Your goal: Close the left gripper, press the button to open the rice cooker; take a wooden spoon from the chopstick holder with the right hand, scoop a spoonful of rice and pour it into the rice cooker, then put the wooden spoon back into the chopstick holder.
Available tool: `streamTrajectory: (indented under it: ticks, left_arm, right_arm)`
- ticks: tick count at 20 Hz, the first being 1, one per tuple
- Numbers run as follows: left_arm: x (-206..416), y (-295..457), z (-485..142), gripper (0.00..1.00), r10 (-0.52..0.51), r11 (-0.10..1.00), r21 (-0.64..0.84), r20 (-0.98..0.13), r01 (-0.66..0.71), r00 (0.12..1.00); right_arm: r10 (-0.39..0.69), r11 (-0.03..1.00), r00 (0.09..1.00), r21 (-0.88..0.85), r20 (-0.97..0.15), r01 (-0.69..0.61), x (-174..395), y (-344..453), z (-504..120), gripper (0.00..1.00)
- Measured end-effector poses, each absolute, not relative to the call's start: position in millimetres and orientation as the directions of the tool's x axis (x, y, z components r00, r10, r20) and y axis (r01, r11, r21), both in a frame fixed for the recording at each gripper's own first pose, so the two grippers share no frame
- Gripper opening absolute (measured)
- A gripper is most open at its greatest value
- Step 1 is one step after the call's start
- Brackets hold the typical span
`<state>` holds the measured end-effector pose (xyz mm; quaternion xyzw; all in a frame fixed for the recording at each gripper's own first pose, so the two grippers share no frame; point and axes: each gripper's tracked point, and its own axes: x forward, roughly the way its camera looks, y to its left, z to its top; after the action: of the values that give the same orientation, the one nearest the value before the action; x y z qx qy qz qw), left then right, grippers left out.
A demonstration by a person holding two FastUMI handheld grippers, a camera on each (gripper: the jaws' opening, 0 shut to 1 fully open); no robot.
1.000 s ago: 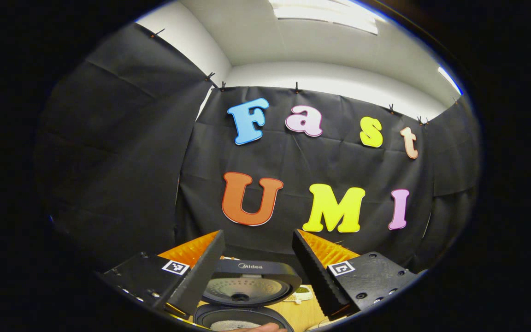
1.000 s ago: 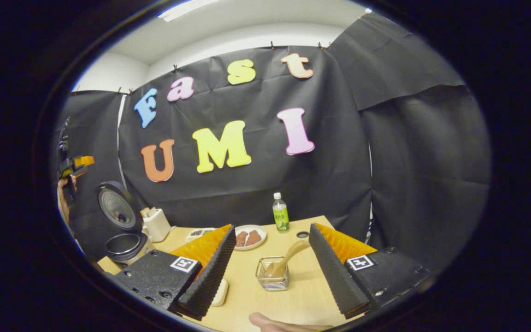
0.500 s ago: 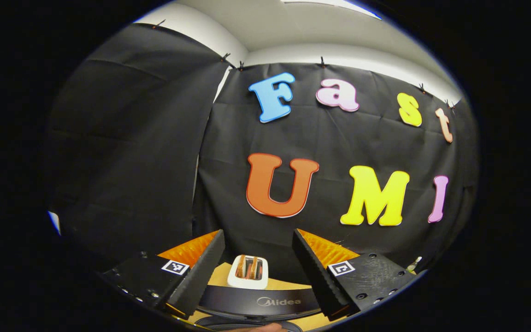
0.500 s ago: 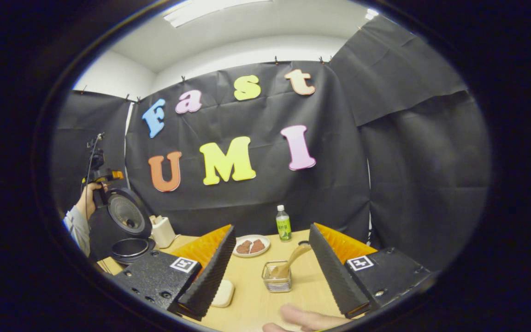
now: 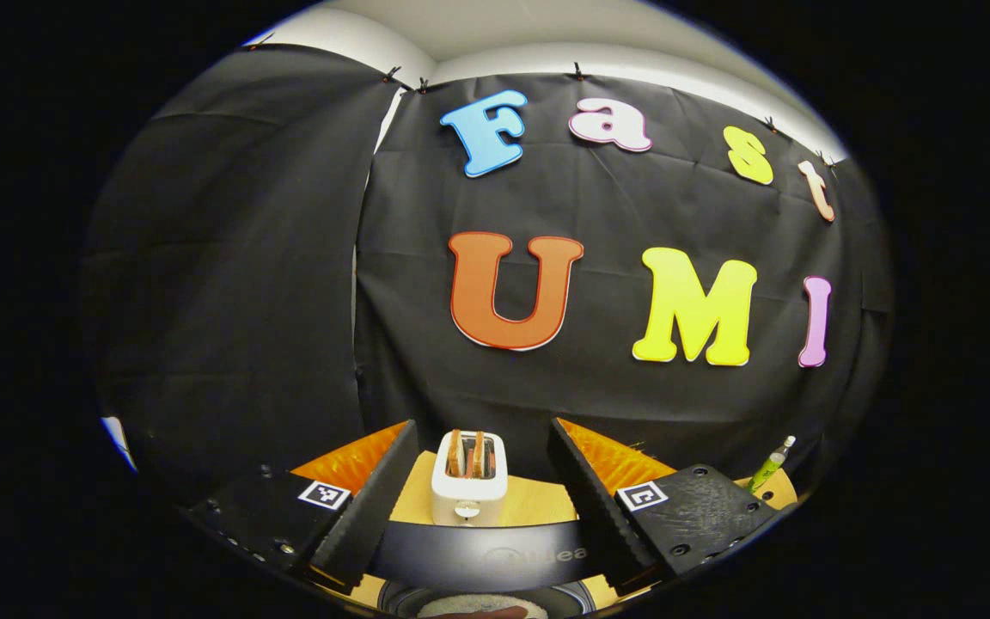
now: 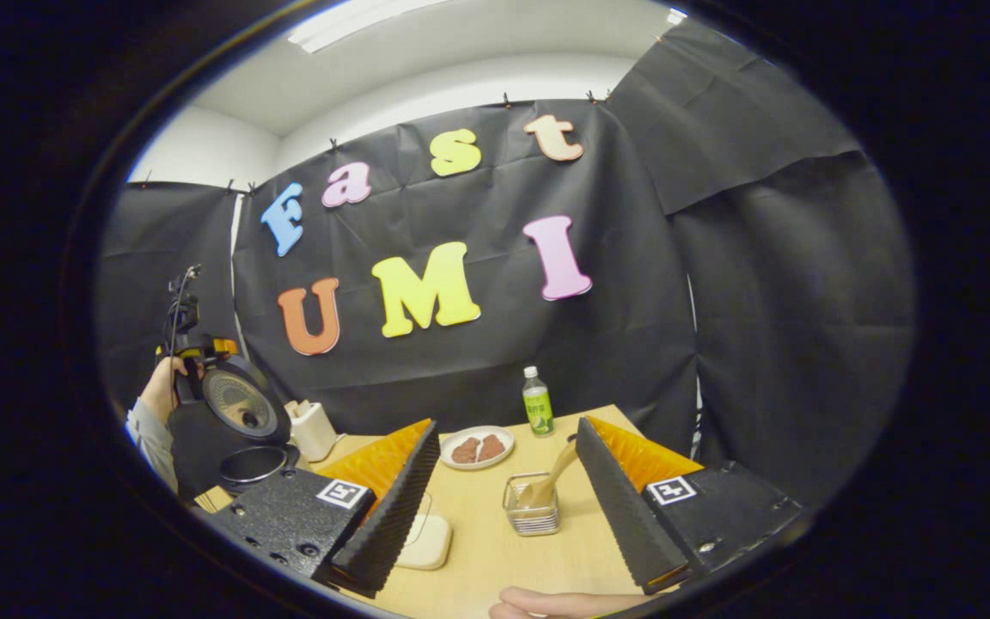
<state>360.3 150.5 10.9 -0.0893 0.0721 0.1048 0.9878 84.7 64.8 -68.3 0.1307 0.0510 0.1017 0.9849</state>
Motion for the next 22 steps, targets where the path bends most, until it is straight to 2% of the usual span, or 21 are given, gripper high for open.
streamTrajectory:
  ticks: [8,9,10,16,21,22]
  left_arm:
    - [304.4,130.1,-12.5,0.98,0.171,0.969,-0.15,-0.175,-0.198,0.97]
    - [297.3,126.8,-18.3,0.97,0.164,0.97,-0.149,-0.181,-0.191,0.97]
    - [290.6,124.3,-26.4,0.98,0.159,0.971,-0.147,-0.192,-0.189,0.968]
    - [271.9,108.2,-69.2,0.99,0.16,0.968,-0.144,-0.291,-0.208,0.943]
    - [259.2,94.1,-100.9,0.99,0.154,0.972,-0.109,-0.375,-0.208,0.914]
    - [258.5,89.1,-111.5,0.99,0.138,0.974,-0.109,-0.412,-0.199,0.901]
  right_arm:
    - [0.212,0.949,0.976,0.248,-0.057,-0.192,71.1,81.4,-61.7,1.0]
    - [0.217,0.948,0.975,0.25,-0.054,-0.198,71.1,86.4,-62.7,0.93]
    - [0.227,0.947,0.972,0.247,-0.055,-0.207,70.9,93.0,-63.7,1.0]
    - [0.281,0.942,0.953,0.223,-0.109,-0.252,66.6,123.8,-83.1,1.0]
    - [0.273,0.936,0.956,0.259,-0.102,-0.24,68.7,123.8,-86.2,1.0]
    - [0.269,0.935,0.958,0.267,-0.1,-0.235,69.9,123.1,-87.5,0.93]
